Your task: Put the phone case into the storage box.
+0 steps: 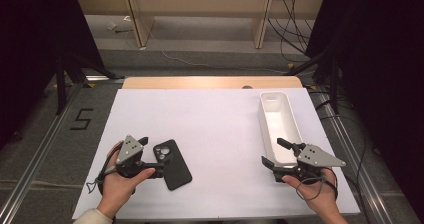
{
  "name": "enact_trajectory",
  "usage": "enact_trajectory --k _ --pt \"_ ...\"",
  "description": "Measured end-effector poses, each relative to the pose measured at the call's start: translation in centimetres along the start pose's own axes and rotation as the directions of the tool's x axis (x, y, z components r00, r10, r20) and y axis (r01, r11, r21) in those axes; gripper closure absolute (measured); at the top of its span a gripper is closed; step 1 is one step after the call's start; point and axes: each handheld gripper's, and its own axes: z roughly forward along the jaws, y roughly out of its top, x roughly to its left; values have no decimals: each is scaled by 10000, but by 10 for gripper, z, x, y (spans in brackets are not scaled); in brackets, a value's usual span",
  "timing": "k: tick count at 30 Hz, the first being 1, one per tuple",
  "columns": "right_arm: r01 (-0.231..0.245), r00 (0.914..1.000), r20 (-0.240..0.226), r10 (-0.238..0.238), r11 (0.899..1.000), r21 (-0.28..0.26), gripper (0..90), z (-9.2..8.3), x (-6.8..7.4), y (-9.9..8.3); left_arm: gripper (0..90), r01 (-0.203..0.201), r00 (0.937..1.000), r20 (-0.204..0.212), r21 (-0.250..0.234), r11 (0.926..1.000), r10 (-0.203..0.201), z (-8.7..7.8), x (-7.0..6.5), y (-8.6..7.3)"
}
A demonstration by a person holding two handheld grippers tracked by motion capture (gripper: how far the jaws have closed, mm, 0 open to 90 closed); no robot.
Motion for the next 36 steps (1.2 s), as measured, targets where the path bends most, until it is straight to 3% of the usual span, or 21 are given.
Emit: enact_trajectory --k 7,9,13,16,17,18,20,21,24,25,27,28,30,31,32,33,34,35,36 --pt "-20 10000 42 20 10000 -26 217 0 -1 0 20 64 10000 -38 -8 10000 -64 0 0 0" --pt "-20 10000 50 20 10000 -2 218 -1 -1 0 67 75 10000 -51 -15 10000 -75 1 0 0" --pt "-26 10000 72 25 10000 29 218 -1 -1 0 438 -135 9998 -162 128 9998 137 4 -4 1" --pt "-22 9999 107 23 10000 -27 219 0 0 0 709 -258 9997 26 460 9986 257 11 -8 4" --pt "-22 9999 107 23 10000 -27 219 0 0 0 709 -483 9988 131 661 9966 476 14 -9 6" --pt "-24 9999 114 24 10000 -35 219 0 0 0 817 -688 9976 158 879 9937 677 17 -11 7" --pt "-17 9999 117 17 10000 -27 219 0 0 0 897 -755 9966 446 1524 9854 694 24 -16 5" --pt "-17 9999 117 17 10000 -27 219 0 0 0 898 -755 9966 446 1524 9854 694 24 -16 5" --pt "-15 9999 152 15 10000 -46 219 0 0 0 899 -792 9949 784 2148 9734 637 33 -21 5" --pt "-15 9999 152 15 10000 -46 219 0 0 0 899 -792 9949 784 2148 9734 637 33 -21 5" --pt "-26 9999 155 27 10000 -9 219 0 -1 0 899 -819 9940 894 2361 9683 623 41 -25 6" --pt "-25 9999 162 25 10000 -40 219 1 0 0 899 -935 9924 1014 2604 9610 691 50 -29 6" --pt "-3 9999 147 3 10000 -23 219 0 0 0 899 -1009 9916 1057 2691 9578 748 55 -32 6" --pt "5 9999 145 -5 10000 -22 219 0 0 1 899 -1175 9895 1163 2991 9470 861 64 -37 7" --pt "5 9999 145 -5 10000 -22 219 0 0 1 899 -1175 9895 1163 2991 9470 861 64 -37 7" --pt "16 9999 139 -16 10000 8 219 0 0 1 899 -1233 9885 1240 3269 9370 868 74 -42 6" --pt "-5 9999 120 5 10000 2 219 0 0 0 899 -1233 9885 1240 3269 9370 868 74 -42 6" --pt "-4 9999 127 5 10000 -13 219 0 0 0 899 -1385 9864 1334 3564 9240 964 82 -46 4" --pt "-8 9999 130 8 10000 -7 219 0 0 0 899 -1427 9856 1374 3674 9191 982 85 -49 3"
